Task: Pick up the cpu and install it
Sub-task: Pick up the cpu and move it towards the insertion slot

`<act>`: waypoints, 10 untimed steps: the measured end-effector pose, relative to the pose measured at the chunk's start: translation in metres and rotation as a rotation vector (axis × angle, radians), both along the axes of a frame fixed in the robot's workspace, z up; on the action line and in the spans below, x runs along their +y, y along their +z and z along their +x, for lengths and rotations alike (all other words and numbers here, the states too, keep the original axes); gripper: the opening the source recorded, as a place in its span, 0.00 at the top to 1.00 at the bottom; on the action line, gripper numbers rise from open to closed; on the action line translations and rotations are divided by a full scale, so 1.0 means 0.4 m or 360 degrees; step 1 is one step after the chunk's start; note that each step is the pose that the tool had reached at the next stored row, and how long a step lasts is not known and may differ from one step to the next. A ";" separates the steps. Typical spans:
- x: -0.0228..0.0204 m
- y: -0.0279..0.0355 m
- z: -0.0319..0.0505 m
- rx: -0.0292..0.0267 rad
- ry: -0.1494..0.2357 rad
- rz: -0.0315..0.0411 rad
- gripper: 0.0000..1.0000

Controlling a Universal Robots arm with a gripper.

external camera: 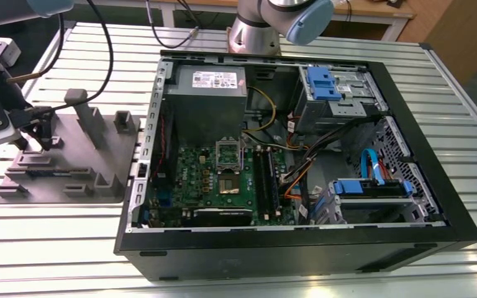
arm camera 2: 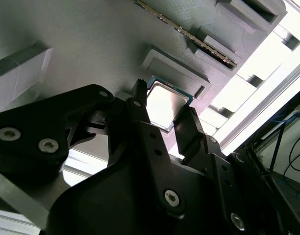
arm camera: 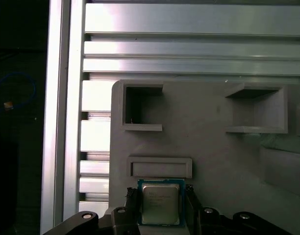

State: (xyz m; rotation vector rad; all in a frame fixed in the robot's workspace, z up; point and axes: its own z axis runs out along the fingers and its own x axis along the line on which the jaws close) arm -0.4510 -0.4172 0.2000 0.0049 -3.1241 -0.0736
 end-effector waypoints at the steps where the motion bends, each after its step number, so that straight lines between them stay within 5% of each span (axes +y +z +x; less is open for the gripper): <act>1: 0.000 0.000 0.000 0.00000 0.0000 0.0000 0.53; 10: 0.000 0.001 0.000 0.00000 0.0000 0.0000 0.53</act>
